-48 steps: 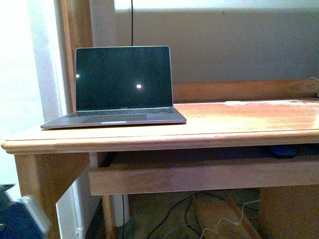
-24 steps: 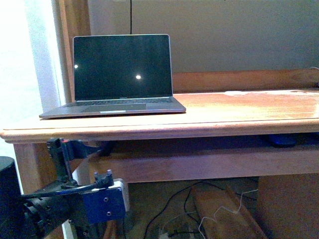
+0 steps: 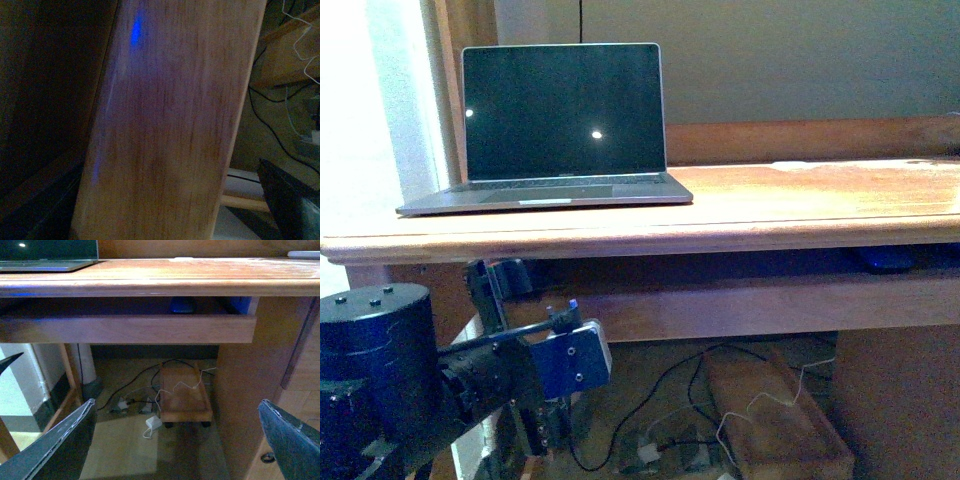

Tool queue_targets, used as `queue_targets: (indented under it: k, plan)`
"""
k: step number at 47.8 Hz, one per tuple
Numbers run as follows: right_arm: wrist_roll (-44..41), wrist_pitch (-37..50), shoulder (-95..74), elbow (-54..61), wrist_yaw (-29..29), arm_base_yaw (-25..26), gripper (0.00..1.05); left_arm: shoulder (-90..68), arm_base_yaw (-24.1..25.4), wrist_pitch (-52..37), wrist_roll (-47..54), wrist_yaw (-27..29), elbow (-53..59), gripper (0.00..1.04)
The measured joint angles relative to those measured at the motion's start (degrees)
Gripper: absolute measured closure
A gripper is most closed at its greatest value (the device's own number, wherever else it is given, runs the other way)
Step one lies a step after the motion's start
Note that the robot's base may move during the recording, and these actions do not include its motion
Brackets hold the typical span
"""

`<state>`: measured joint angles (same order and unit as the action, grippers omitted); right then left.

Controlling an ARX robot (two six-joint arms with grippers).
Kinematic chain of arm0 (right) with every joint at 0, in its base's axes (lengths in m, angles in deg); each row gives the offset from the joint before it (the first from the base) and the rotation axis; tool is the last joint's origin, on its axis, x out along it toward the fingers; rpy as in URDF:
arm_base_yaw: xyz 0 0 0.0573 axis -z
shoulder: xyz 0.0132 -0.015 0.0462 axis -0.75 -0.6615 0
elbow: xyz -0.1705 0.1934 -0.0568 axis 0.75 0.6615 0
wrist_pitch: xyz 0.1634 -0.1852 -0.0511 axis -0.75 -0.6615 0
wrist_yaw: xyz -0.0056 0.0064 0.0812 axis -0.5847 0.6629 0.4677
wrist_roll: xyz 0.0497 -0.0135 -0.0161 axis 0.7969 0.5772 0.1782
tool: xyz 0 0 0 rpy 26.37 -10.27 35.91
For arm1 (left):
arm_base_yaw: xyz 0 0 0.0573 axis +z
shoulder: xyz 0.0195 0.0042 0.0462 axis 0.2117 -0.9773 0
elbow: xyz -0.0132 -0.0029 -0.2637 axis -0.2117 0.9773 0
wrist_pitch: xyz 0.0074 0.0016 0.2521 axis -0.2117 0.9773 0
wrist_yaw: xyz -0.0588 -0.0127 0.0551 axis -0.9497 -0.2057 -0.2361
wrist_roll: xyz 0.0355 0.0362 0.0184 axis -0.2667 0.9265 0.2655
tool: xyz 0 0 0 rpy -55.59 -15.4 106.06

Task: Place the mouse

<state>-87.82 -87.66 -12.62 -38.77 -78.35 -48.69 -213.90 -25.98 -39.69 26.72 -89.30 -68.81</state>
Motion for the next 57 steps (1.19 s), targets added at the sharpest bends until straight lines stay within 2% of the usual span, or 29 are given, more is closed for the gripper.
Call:
queue_targets:
  k: [6, 13, 17, 22, 25, 28, 33, 37, 40, 44, 53, 54, 55, 56, 57]
  plan:
    - [0.0, 0.0, 0.0, 0.0, 0.0, 0.0, 0.07, 0.7, 0.1, 4.4, 0.1, 0.2, -0.4, 0.08]
    - [0.0, 0.0, 0.0, 0.0, 0.0, 0.0, 0.07, 7.5, 0.0, 22.2, -2.5, 0.7, -0.1, 0.08]
    - [0.0, 0.0, 0.0, 0.0, 0.0, 0.0, 0.07, 13.0, 0.0, 36.6, -7.1, -2.6, 0.3, 0.08]
    - [0.0, 0.0, 0.0, 0.0, 0.0, 0.0, 0.07, 18.4, 0.3, 50.2, -11.6, -7.1, 0.3, 0.08]
    - [0.0, 0.0, 0.0, 0.0, 0.0, 0.0, 0.07, 23.7, 0.6, 60.5, -15.2, -11.8, 1.7, 0.07]
    - [0.0, 0.0, 0.0, 0.0, 0.0, 0.0, 0.07, 28.1, 0.7, 62.9, -19.2, -15.7, 4.9, 0.07]
    - [0.0, 0.0, 0.0, 0.0, 0.0, 0.0, 0.07, 34.3, 0.7, 61.7, -29.6, -20.1, 10.3, 0.08]
    - [0.0, 0.0, 0.0, 0.0, 0.0, 0.0, 0.07, 39.9, 0.5, 56.9, -44.9, -22.5, 15.1, 0.08]
    - [0.0, 0.0, 0.0, 0.0, 0.0, 0.0, 0.07, 43.3, 0.3, 53.8, -54.8, -22.3, 18.0, 0.08]
    - [0.0, 0.0, 0.0, 0.0, 0.0, 0.0, 0.07, 49.7, -0.5, 48.7, -68.4, -20.2, 21.7, 0.08]
    - [0.0, 0.0, 0.0, 0.0, 0.0, 0.0, 0.07, 65.0, -2.6, 44.7, -88.7, -12.5, 26.7, 0.08]
    - [0.0, 0.0, 0.0, 0.0, 0.0, 0.0, 0.07, 66.0, -3.1, 44.8, -89.2, -10.1, 27.1, 0.08]
    - [0.0, 0.0, 0.0, 0.0, 0.0, 0.0, 0.07, 68.0, -4.3, 44.2, -89.0, -4.8, 28.2, 0.11]
    - [0.0, 0.0, 0.0, 0.0, 0.0, 0.0, 0.07, 71.3, -6.6, 43.4, -88.0, 4.7, 30.1, 0.16]
    - [0.0, 0.0, 0.0, 0.0, 0.0, 0.0, 0.07, 73.6, -7.7, 43.8, -86.7, 10.1, 31.3, 0.2]
